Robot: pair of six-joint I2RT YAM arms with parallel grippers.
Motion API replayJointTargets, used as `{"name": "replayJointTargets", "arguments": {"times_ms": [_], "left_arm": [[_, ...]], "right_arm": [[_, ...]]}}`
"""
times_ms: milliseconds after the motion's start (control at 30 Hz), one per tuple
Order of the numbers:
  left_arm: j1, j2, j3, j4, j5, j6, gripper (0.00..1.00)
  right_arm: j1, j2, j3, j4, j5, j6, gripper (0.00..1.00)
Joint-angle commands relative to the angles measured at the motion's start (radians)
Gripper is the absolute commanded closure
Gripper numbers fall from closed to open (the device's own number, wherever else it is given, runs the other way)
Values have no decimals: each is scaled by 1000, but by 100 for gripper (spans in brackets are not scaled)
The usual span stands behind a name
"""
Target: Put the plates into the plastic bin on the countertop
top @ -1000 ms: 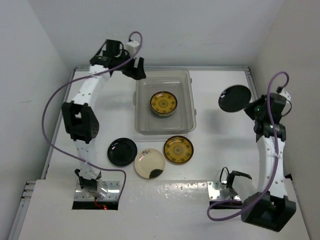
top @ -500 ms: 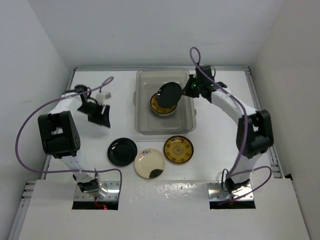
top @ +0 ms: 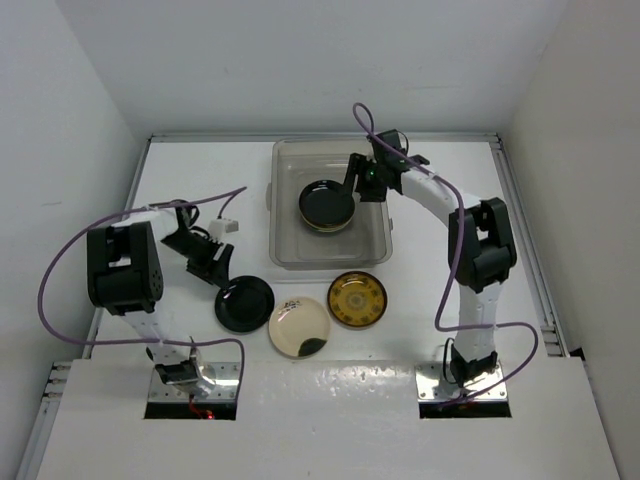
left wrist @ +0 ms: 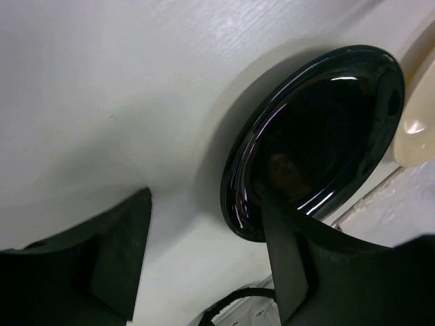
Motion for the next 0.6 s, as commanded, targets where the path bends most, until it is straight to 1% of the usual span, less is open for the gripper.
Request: {"name": "replayJointTargets", "arguments": {"times_ms": [0, 67, 133, 167, 200, 233, 267, 300, 333, 367, 433, 467, 500, 533, 567], "left_arm": [[-27, 54, -22, 8, -26, 58, 32], [-37, 84, -33, 8, -26, 68, 34], [-76, 127, -33, 8, -49, 68, 34], [-86, 140, -33, 8, -58, 68, 36], [-105, 140, -33, 8, -67, 68, 38], [-116, 155, -33, 19, -67, 68, 40], [-125, 166, -33, 36, -83, 59, 49], [-136, 166, -33, 36, -92, 58, 53], [-136, 180, -33, 36, -92, 48, 56], [-136, 192, -33, 36, -92, 48, 63], [-127, 192, -24, 27, -83, 48, 72], [-127, 201, -24, 18, -83, 48, 90], [-127, 201, -15, 18, -83, 48, 100], [-109, 201, 0, 18, -92, 36, 100], [-95, 201, 13, 7, -92, 35, 100]], "right_arm": [[16, -95, 33, -43, 23, -84, 35], [15, -139, 6, -43, 41, -93, 35], [10, -193, -42, -26, 64, -95, 35], [5, -249, -74, -22, 67, -92, 35], [1, -270, -88, -11, 73, -84, 35], [-4, -335, -123, 3, 92, -81, 35], [-11, -358, -164, 12, 95, -77, 35], [-17, -381, -184, 18, 104, -63, 35], [-27, -456, -260, 38, 113, -54, 35], [-42, -486, -290, 59, 116, -41, 35], [-62, -559, -371, 73, 127, -29, 35], [-70, -605, -417, 75, 145, -24, 35], [-83, -624, -439, 73, 151, -26, 35], [-100, -664, -492, 75, 159, -24, 35], [-111, -699, -508, 63, 171, -23, 35]]}}
